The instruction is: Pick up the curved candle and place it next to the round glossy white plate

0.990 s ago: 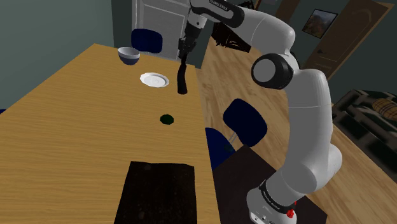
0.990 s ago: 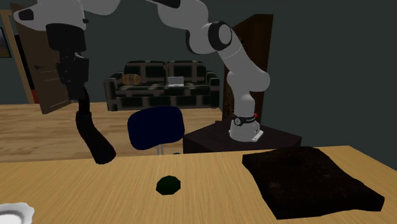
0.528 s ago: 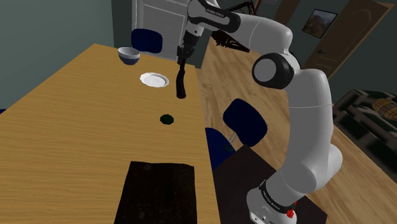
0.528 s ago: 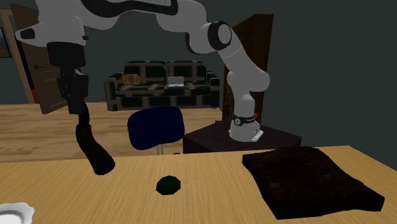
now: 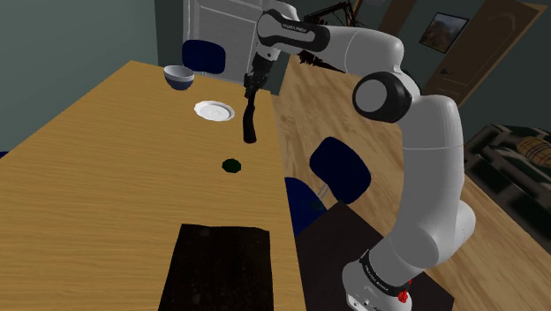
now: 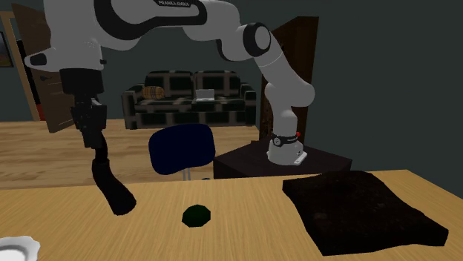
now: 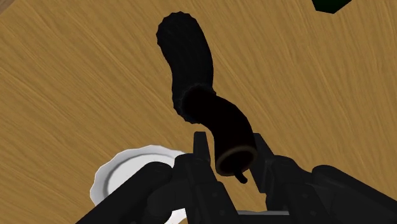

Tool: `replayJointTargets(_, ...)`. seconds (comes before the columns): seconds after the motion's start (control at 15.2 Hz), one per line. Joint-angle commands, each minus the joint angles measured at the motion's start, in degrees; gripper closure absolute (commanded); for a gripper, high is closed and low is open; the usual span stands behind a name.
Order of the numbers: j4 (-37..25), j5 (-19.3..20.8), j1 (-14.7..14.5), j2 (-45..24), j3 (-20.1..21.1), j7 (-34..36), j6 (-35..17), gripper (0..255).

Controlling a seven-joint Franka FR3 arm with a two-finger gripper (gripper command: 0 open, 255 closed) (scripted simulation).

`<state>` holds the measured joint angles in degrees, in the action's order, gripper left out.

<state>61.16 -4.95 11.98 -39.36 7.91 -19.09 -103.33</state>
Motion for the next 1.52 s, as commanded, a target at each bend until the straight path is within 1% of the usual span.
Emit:
replayJointTargets(0.0, 0.4, 0.0, 0.0, 0.1, 0.0, 0.0, -0.3, 255)
replayJointTargets(0.33, 0.4, 0.0, 0.0, 0.1, 0.0, 0.0, -0.3, 255)
replayJointTargets(0.4, 0.4, 0.0, 0.0, 0.2, 0.0, 0.0, -0.3, 0)
replayJointTargets(0.73, 0.4, 0.0, 0.0, 0.1, 0.0, 0.0, -0.3, 0)
replayJointTargets(0.99, -8.1, 0.1, 0.3, -0.6, 0.0, 0.2, 7.4, 0)
replayJointTargets(1.45, -8.1, 0.1, 0.3, -0.6, 0.0, 0.2, 7.4, 0)
